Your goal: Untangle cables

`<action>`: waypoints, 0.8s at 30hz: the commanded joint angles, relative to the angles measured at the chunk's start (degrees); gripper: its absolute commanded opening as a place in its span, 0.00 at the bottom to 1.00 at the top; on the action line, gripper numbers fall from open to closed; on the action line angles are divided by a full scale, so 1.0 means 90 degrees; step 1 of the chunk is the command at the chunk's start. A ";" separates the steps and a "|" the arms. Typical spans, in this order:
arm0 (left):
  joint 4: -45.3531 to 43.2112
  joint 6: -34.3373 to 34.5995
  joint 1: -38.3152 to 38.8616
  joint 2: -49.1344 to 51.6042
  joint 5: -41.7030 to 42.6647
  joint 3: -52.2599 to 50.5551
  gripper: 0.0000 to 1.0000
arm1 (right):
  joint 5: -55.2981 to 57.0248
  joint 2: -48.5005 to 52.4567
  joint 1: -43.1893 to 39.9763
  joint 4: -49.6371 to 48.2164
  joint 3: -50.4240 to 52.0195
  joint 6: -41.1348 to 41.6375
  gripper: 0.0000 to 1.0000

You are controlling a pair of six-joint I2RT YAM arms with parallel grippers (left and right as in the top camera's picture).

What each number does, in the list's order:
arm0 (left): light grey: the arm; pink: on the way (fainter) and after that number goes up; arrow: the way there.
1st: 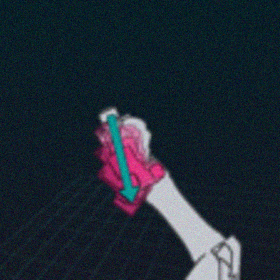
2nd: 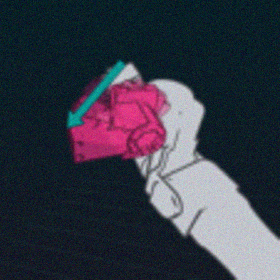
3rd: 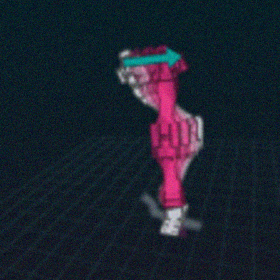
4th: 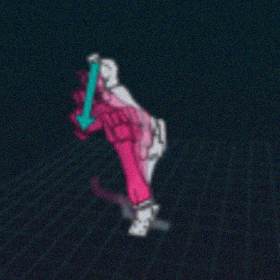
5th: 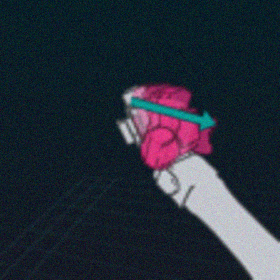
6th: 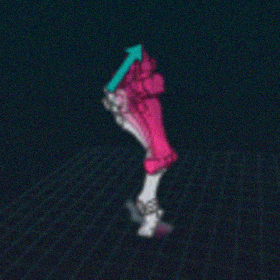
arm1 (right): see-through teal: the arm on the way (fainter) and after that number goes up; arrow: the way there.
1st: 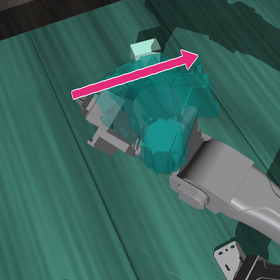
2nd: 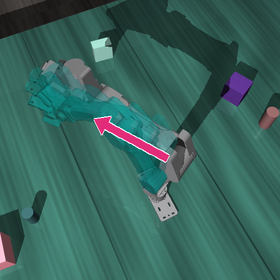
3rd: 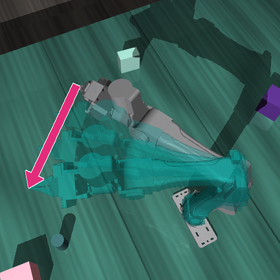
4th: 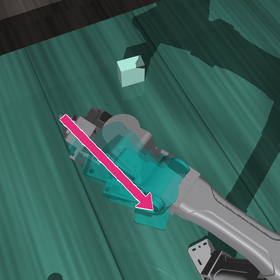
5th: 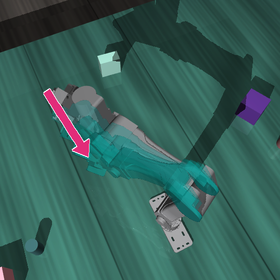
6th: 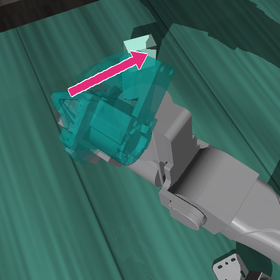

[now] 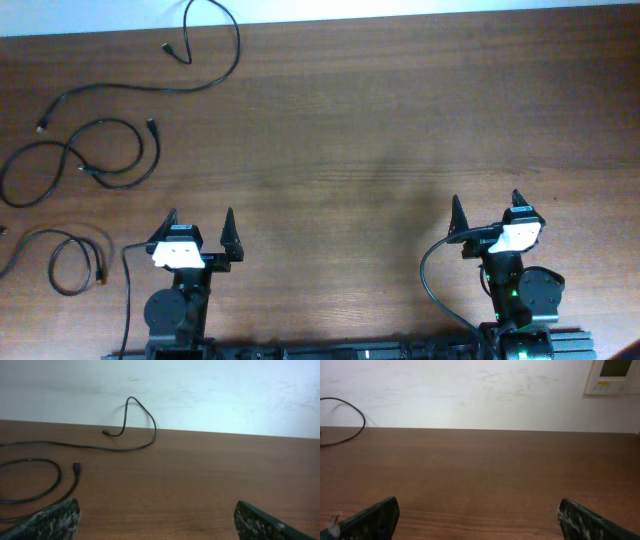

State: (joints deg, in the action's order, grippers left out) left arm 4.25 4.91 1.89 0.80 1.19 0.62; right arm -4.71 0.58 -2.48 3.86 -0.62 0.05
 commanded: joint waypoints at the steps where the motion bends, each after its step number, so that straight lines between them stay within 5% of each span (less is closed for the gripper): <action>1: 0.0058 0.0165 -0.0034 -0.0058 -0.0211 -0.0017 0.99 | 0.0032 -0.0044 -0.0019 0.0041 0.0032 0.0051 0.98; 7: 0.0058 -0.0743 -0.0034 -0.0056 -0.0175 -0.0017 0.99 | 0.0032 -0.0044 -0.0019 0.0041 0.0032 0.0051 0.99; 24: 0.0056 -0.0743 -0.0034 -0.0056 -0.0177 -0.0015 0.99 | 0.0053 -0.0044 -0.0019 0.0039 0.0032 0.0049 0.99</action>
State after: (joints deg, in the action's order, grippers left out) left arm 4.29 -0.49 1.89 0.80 0.16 0.62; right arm -4.71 0.58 -2.48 3.88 -0.62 0.08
